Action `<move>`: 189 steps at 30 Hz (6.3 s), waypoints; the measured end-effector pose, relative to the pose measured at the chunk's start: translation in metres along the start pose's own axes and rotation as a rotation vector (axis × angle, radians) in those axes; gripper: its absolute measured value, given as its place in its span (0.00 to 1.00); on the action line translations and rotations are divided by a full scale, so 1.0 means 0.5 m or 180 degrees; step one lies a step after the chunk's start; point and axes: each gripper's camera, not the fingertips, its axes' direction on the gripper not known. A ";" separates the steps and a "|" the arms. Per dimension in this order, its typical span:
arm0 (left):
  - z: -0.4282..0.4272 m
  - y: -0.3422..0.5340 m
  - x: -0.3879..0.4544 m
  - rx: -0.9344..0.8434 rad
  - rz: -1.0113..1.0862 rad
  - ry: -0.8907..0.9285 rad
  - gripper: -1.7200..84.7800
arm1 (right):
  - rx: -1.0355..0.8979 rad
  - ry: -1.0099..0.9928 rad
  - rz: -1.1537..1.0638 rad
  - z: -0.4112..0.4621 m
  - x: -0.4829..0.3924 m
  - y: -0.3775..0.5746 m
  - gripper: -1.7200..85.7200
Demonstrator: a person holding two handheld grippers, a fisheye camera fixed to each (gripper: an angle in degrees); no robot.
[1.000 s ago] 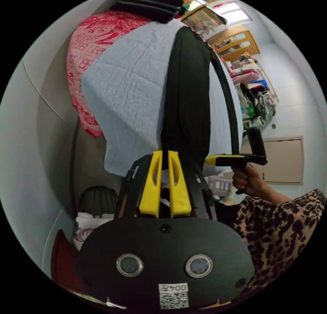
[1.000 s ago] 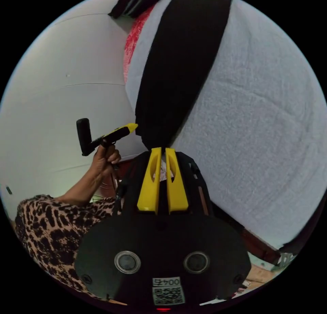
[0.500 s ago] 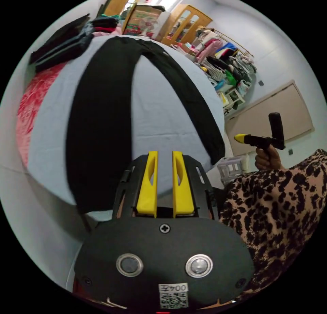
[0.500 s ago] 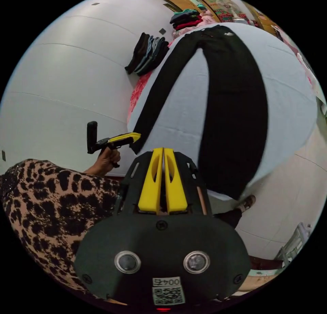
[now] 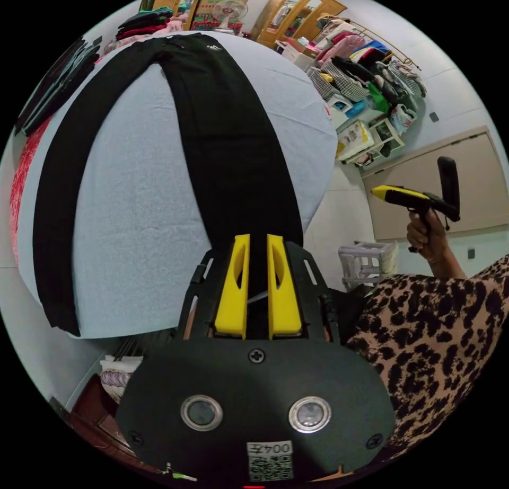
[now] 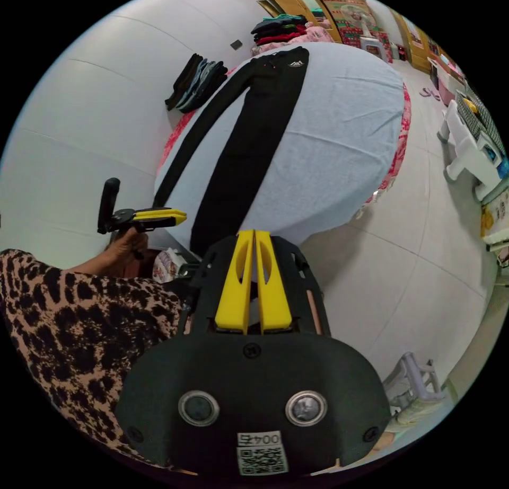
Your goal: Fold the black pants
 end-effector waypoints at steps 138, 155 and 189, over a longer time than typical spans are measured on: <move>-0.933 -1.583 -0.575 0.1161 0.0193 -0.1232 0.05 | 0.1197 0.0898 0.0539 -0.243 -0.384 -1.242 0.21; -0.955 -1.577 -0.571 0.1158 0.0191 -0.1214 0.06 | 0.1026 0.1646 0.0472 -0.200 -0.409 -1.248 0.19; -1.009 -1.358 -0.542 0.1648 0.0287 -0.0586 0.06 | 0.1122 0.1342 0.0490 -0.216 -0.376 -1.231 0.18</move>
